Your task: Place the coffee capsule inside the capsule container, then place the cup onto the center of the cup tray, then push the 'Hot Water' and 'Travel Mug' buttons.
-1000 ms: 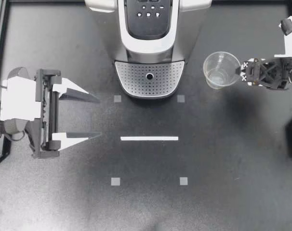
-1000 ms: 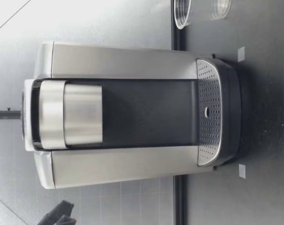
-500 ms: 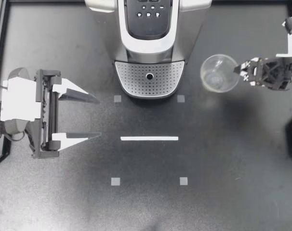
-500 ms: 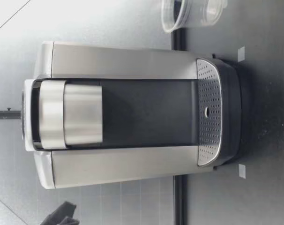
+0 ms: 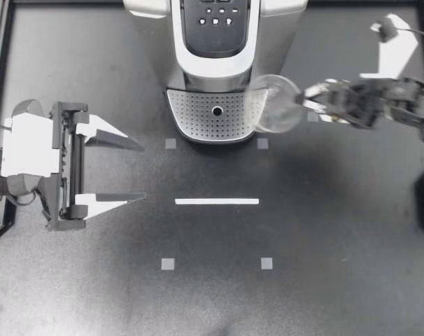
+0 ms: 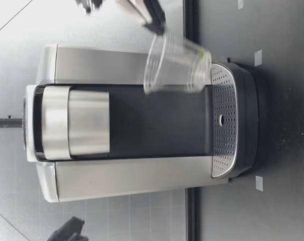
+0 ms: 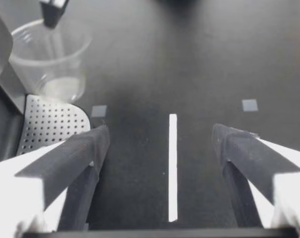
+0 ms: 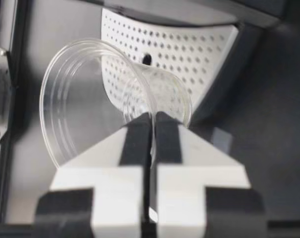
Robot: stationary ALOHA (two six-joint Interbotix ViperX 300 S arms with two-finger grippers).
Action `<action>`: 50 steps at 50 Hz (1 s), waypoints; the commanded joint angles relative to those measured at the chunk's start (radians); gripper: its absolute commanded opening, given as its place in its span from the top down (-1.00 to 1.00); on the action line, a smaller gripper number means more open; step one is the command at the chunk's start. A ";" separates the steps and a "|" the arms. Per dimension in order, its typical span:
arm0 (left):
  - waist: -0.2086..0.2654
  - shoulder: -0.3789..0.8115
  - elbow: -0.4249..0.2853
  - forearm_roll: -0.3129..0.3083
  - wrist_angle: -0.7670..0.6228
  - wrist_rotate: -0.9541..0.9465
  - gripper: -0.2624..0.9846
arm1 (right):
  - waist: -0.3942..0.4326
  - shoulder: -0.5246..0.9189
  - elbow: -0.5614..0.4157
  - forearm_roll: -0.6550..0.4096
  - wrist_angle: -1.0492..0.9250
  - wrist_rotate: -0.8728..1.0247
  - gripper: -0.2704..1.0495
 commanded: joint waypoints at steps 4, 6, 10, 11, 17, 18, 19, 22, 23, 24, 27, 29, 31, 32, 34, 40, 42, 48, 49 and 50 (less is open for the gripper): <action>0.002 -0.011 -0.012 0.003 -0.005 -0.003 -0.68 | 0.005 0.069 -0.084 0.000 -0.015 0.000 0.53; 0.002 -0.009 -0.012 0.003 -0.005 -0.003 -0.68 | 0.006 0.089 -0.098 0.000 -0.015 0.000 0.53; 0.003 -0.011 -0.012 0.003 -0.005 -0.003 -0.68 | 0.008 0.123 -0.123 0.000 -0.017 0.000 0.53; 0.003 -0.011 -0.012 0.003 -0.005 -0.003 -0.68 | 0.008 0.130 -0.129 0.000 -0.017 0.000 0.53; 0.003 -0.011 -0.012 0.003 -0.005 -0.003 -0.68 | 0.009 0.172 -0.163 -0.002 -0.020 0.000 0.53; 0.002 -0.011 -0.011 0.003 -0.005 -0.003 -0.68 | 0.009 0.176 -0.166 -0.002 -0.020 0.000 0.53; 0.003 -0.009 -0.011 0.003 -0.005 -0.003 -0.68 | 0.008 0.181 -0.172 -0.002 -0.020 0.000 0.53; 0.003 -0.011 -0.006 0.003 -0.005 -0.003 -0.68 | 0.008 0.193 -0.186 -0.003 -0.020 0.000 0.53; 0.003 -0.012 -0.005 0.003 -0.005 -0.003 -0.68 | 0.008 0.198 -0.190 -0.003 -0.020 0.000 0.53; 0.003 -0.012 -0.003 0.003 -0.005 -0.003 -0.68 | 0.008 0.201 -0.193 -0.002 -0.020 0.000 0.53; 0.002 -0.015 0.002 0.003 -0.005 -0.003 -0.68 | 0.008 0.212 -0.201 -0.003 -0.020 0.000 0.53; 0.003 -0.018 0.006 0.002 -0.005 -0.003 -0.68 | 0.008 0.218 -0.206 -0.003 -0.020 0.000 0.53; 0.003 -0.018 0.009 0.002 -0.005 -0.005 -0.68 | 0.009 0.224 -0.210 -0.003 -0.020 0.000 0.53; 0.003 -0.020 0.009 0.002 -0.005 -0.005 -0.68 | 0.009 0.225 -0.212 -0.003 -0.020 0.000 0.53; 0.002 -0.021 0.011 0.002 -0.005 -0.003 -0.68 | 0.008 0.230 -0.215 -0.003 -0.020 0.000 0.53; 0.003 -0.029 0.017 0.003 -0.005 -0.003 -0.68 | 0.008 0.235 -0.222 -0.003 -0.020 0.002 0.53; 0.002 -0.034 0.018 0.002 -0.005 -0.003 -0.68 | 0.009 0.236 -0.225 -0.003 -0.020 0.002 0.53; 0.002 -0.043 0.026 0.003 -0.005 -0.003 -0.68 | 0.015 0.242 -0.235 -0.003 -0.020 0.002 0.53; 0.003 -0.044 0.028 0.002 -0.005 -0.003 -0.68 | 0.017 0.244 -0.236 -0.005 -0.018 0.002 0.53; 0.003 -0.046 0.029 0.002 -0.005 -0.003 -0.68 | 0.018 0.247 -0.238 -0.003 -0.018 0.002 0.53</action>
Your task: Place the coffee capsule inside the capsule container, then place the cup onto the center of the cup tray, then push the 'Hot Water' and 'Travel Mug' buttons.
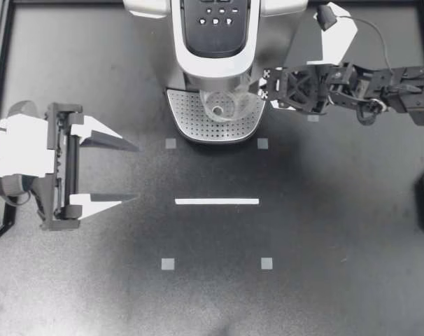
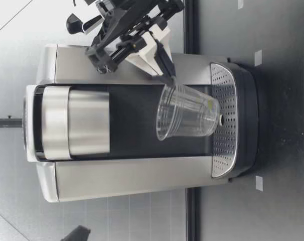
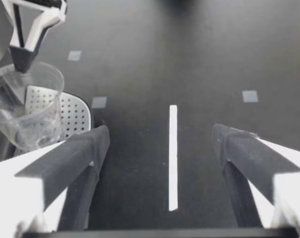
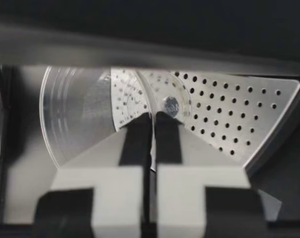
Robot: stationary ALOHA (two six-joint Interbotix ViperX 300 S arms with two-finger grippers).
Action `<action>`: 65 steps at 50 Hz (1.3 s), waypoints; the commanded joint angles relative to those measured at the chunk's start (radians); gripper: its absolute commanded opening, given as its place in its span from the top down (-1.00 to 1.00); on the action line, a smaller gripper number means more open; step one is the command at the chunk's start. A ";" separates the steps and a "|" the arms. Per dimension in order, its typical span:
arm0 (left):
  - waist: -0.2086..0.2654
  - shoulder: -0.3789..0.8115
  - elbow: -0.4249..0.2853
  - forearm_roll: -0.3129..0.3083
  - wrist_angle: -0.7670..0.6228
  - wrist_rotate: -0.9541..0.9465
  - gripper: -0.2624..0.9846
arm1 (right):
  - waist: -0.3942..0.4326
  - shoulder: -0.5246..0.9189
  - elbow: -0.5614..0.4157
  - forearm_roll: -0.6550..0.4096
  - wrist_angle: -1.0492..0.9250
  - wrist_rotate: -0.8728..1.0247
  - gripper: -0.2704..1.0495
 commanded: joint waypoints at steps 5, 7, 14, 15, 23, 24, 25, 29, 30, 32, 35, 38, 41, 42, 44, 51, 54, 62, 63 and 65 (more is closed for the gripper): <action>0.002 -0.017 -0.006 0.003 -0.005 -0.002 -0.68 | 0.012 0.008 -0.034 -0.002 -0.003 -0.003 0.53; 0.002 -0.018 -0.006 0.003 -0.005 -0.002 -0.68 | 0.011 0.012 -0.035 -0.002 -0.003 -0.002 0.53; 0.003 -0.017 -0.003 0.003 -0.021 -0.002 -0.68 | 0.012 0.014 -0.037 -0.002 -0.003 -0.003 0.52; 0.003 -0.018 -0.003 0.003 -0.025 -0.002 -0.68 | 0.012 0.014 -0.037 -0.002 -0.002 -0.003 0.51; 0.003 -0.018 -0.002 0.003 -0.032 -0.002 -0.68 | 0.012 0.012 -0.037 -0.002 0.000 -0.003 0.39; 0.002 -0.018 -0.002 0.003 -0.032 -0.002 -0.68 | 0.011 0.011 -0.037 -0.002 0.002 -0.003 0.37; 0.003 -0.018 -0.002 0.003 -0.032 -0.002 -0.68 | 0.012 0.011 -0.035 -0.003 0.003 -0.003 0.33; 0.002 -0.020 -0.002 0.003 -0.032 -0.002 -0.68 | 0.012 0.009 -0.037 -0.003 0.006 -0.003 0.17; 0.003 -0.020 -0.002 0.005 -0.032 -0.002 -0.68 | 0.011 0.009 -0.037 -0.003 0.006 -0.003 0.13; 0.003 -0.020 -0.002 0.003 -0.032 -0.002 -0.68 | 0.011 0.008 -0.037 -0.003 0.006 -0.003 0.05; 0.003 -0.021 -0.002 0.003 -0.034 -0.002 -0.68 | 0.012 0.006 -0.037 -0.003 0.006 -0.003 -0.06; 0.003 -0.023 -0.002 0.003 -0.032 -0.002 -0.68 | 0.012 0.005 -0.037 -0.003 0.008 -0.003 -0.15; 0.002 -0.025 -0.003 0.003 -0.032 -0.002 -0.68 | 0.012 0.002 -0.037 -0.002 0.008 -0.003 -0.17; 0.003 -0.025 -0.003 0.003 -0.032 -0.002 -0.68 | 0.012 -0.002 -0.037 -0.003 0.008 -0.003 -0.17; 0.003 -0.025 -0.002 0.003 -0.032 -0.002 -0.68 | 0.012 -0.006 -0.035 -0.002 0.008 -0.003 -0.17; 0.003 -0.028 -0.002 0.003 -0.035 -0.002 -0.68 | 0.011 -0.041 -0.014 -0.003 0.015 -0.009 -0.17; 0.003 -0.029 -0.002 0.003 -0.038 -0.002 -0.68 | 0.011 -0.061 -0.002 -0.003 0.014 -0.009 -0.17; 0.003 -0.028 -0.003 0.003 -0.038 -0.002 -0.68 | 0.011 -0.140 0.051 -0.012 0.014 -0.011 -0.17; 0.003 -0.028 -0.003 0.003 -0.038 -0.002 -0.68 | 0.012 -0.150 0.057 -0.014 0.015 -0.012 -0.17; 0.003 -0.028 -0.002 0.003 -0.038 -0.002 -0.68 | 0.012 -0.172 0.071 -0.025 0.015 -0.012 -0.17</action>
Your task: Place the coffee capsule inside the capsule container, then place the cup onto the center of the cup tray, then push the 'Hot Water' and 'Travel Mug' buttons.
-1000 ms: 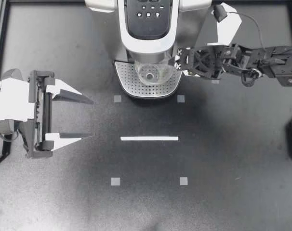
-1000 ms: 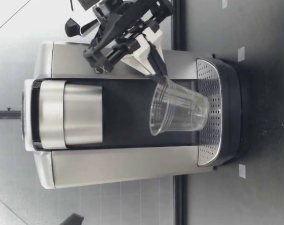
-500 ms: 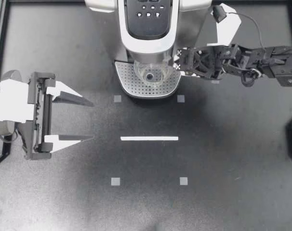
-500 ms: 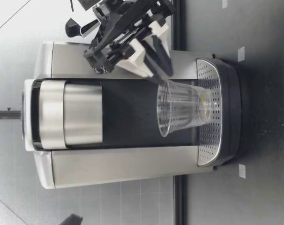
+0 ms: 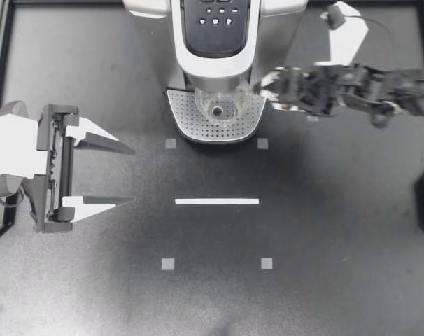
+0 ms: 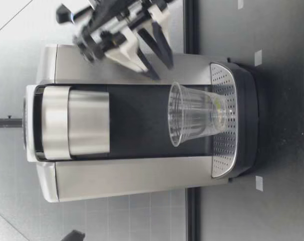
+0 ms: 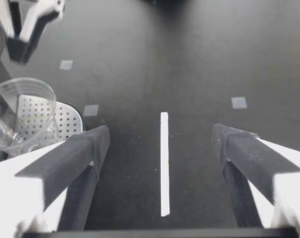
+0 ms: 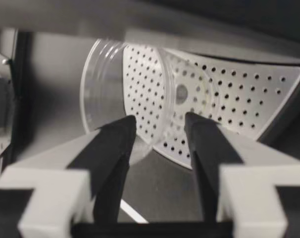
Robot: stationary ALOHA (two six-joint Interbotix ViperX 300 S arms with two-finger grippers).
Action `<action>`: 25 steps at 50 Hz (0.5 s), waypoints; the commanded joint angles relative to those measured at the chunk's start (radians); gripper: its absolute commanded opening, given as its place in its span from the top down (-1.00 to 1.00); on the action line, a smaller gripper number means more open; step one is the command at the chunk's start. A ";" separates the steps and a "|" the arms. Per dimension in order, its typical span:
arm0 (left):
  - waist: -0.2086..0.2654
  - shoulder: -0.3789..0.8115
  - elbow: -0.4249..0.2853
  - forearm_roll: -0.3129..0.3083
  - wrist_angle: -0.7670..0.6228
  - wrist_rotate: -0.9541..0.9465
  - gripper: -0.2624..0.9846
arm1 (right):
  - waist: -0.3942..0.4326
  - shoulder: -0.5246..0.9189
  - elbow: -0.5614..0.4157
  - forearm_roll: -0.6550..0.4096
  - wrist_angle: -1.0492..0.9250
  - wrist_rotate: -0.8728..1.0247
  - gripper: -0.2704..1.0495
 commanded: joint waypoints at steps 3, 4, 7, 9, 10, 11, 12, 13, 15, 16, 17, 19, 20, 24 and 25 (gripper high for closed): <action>0.003 -0.008 -0.011 0.003 -0.005 -0.002 -0.68 | 0.006 -0.091 0.025 -0.038 -0.003 -0.002 -0.17; 0.003 -0.008 -0.011 0.002 -0.005 -0.002 -0.68 | 0.009 -0.103 0.032 -0.048 -0.003 -0.002 -0.17; 0.003 -0.005 -0.008 -0.003 -0.005 -0.005 -0.68 | 0.018 -0.133 0.058 -0.075 -0.011 -0.003 -0.17; 0.002 -0.002 -0.006 -0.009 -0.005 -0.009 -0.68 | 0.035 -0.153 0.081 -0.114 -0.018 -0.011 -0.17; 0.003 0.000 -0.005 -0.012 -0.005 -0.012 -0.68 | 0.043 -0.161 0.089 -0.133 -0.021 -0.015 -0.17; 0.002 0.002 -0.003 -0.014 -0.003 -0.014 -0.68 | 0.051 -0.166 0.097 -0.155 -0.026 -0.023 -0.17; 0.003 0.003 -0.002 -0.017 -0.005 -0.017 -0.68 | 0.058 -0.172 0.104 -0.178 -0.031 -0.029 -0.17; 0.003 0.005 -0.002 -0.018 -0.005 -0.018 -0.68 | 0.069 -0.175 0.112 -0.204 -0.037 -0.035 -0.17; 0.002 0.011 -0.002 -0.025 -0.005 -0.021 -0.68 | 0.091 -0.183 0.123 -0.255 -0.046 -0.049 -0.17; 0.003 0.014 -0.002 -0.028 -0.005 -0.023 -0.68 | 0.101 -0.184 0.127 -0.281 -0.051 -0.055 -0.17; 0.003 0.017 -0.002 -0.031 -0.005 -0.025 -0.68 | 0.110 -0.186 0.132 -0.307 -0.054 -0.061 -0.17; 0.003 0.026 -0.002 -0.037 -0.005 -0.031 -0.68 | 0.129 -0.186 0.135 -0.354 -0.061 -0.074 -0.17; 0.003 0.031 -0.002 -0.038 -0.005 -0.034 -0.68 | 0.140 -0.184 0.137 -0.379 -0.064 -0.080 -0.17; 0.003 0.055 -0.006 -0.038 -0.005 -0.051 -0.67 | 0.187 -0.175 0.137 -0.480 -0.075 -0.120 -0.17; 0.003 0.061 -0.006 -0.038 -0.005 -0.052 -0.67 | 0.196 -0.175 0.137 -0.502 -0.077 -0.129 -0.17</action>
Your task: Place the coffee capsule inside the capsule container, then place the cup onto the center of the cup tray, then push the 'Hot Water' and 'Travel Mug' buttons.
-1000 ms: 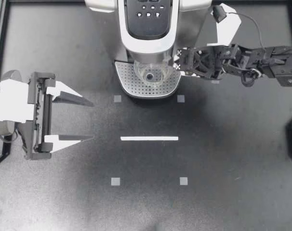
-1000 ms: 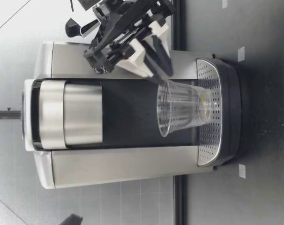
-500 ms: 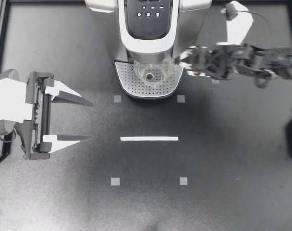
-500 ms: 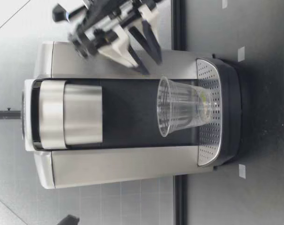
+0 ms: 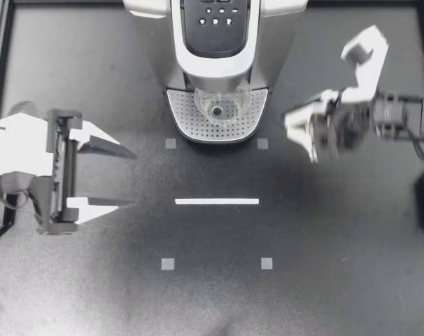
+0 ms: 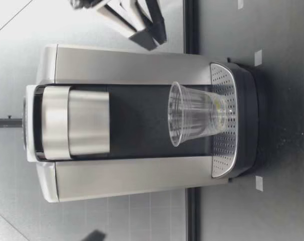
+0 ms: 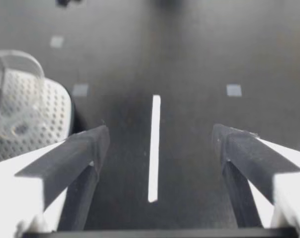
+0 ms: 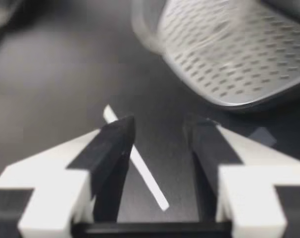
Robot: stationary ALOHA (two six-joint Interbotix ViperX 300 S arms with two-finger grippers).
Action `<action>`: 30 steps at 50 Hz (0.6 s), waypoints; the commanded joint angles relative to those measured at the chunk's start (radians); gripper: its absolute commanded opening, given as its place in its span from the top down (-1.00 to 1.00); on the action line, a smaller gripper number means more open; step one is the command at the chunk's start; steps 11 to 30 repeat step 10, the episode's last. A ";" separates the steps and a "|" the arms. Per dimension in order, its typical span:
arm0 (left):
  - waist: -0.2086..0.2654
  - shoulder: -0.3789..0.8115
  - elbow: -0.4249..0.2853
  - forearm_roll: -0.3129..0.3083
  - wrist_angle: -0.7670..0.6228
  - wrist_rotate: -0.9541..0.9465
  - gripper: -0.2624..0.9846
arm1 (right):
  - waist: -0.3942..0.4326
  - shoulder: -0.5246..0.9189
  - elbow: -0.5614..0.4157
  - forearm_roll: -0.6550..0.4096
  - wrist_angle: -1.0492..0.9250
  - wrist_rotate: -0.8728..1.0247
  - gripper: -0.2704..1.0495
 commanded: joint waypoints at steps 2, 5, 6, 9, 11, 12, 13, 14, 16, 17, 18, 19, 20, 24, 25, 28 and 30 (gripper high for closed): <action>0.003 0.026 -0.023 -0.002 -0.006 -0.009 -0.67 | 0.060 -0.005 -0.011 -0.123 -0.021 -0.046 -0.17; 0.002 0.044 -0.029 -0.003 -0.006 -0.011 -0.67 | 0.084 -0.003 -0.011 -0.176 -0.020 -0.080 -0.17; 0.003 0.051 -0.032 -0.002 -0.008 -0.011 -0.66 | 0.092 -0.005 -0.011 -0.192 -0.021 -0.091 -0.17; 0.003 0.069 -0.041 -0.002 -0.008 -0.014 -0.63 | 0.115 -0.009 -0.012 -0.222 -0.021 -0.121 -0.17; 0.003 0.078 -0.046 -0.003 -0.008 -0.015 -0.61 | 0.123 -0.014 -0.014 -0.229 -0.021 -0.132 -0.17; 0.003 0.078 -0.046 -0.003 -0.008 -0.015 -0.61 | 0.123 -0.014 -0.014 -0.229 -0.021 -0.132 -0.17; 0.003 0.078 -0.046 -0.003 -0.008 -0.015 -0.61 | 0.123 -0.014 -0.014 -0.229 -0.021 -0.132 -0.17; 0.003 0.078 -0.046 -0.003 -0.008 -0.015 -0.61 | 0.123 -0.014 -0.014 -0.229 -0.021 -0.132 -0.17; 0.003 0.078 -0.046 -0.003 -0.008 -0.015 -0.61 | 0.123 -0.014 -0.014 -0.229 -0.021 -0.132 -0.17; 0.003 0.078 -0.046 -0.003 -0.008 -0.015 -0.61 | 0.123 -0.014 -0.014 -0.229 -0.021 -0.132 -0.17; 0.003 0.078 -0.046 -0.003 -0.008 -0.015 -0.61 | 0.123 -0.014 -0.014 -0.229 -0.021 -0.132 -0.17; 0.003 0.078 -0.046 -0.003 -0.008 -0.015 -0.61 | 0.123 -0.014 -0.014 -0.229 -0.021 -0.132 -0.17; 0.003 0.078 -0.046 -0.003 -0.008 -0.015 -0.61 | 0.123 -0.014 -0.014 -0.229 -0.021 -0.132 -0.17; 0.003 0.078 -0.046 -0.003 -0.008 -0.015 -0.61 | 0.123 -0.014 -0.014 -0.229 -0.021 -0.132 -0.17; 0.003 0.078 -0.046 -0.003 -0.008 -0.015 -0.61 | 0.123 -0.014 -0.014 -0.229 -0.021 -0.132 -0.17; 0.003 0.078 -0.046 -0.003 -0.008 -0.015 -0.61 | 0.123 -0.014 -0.014 -0.229 -0.021 -0.132 -0.17; 0.003 0.078 -0.046 -0.003 -0.008 -0.015 -0.61 | 0.123 -0.014 -0.014 -0.229 -0.021 -0.132 -0.17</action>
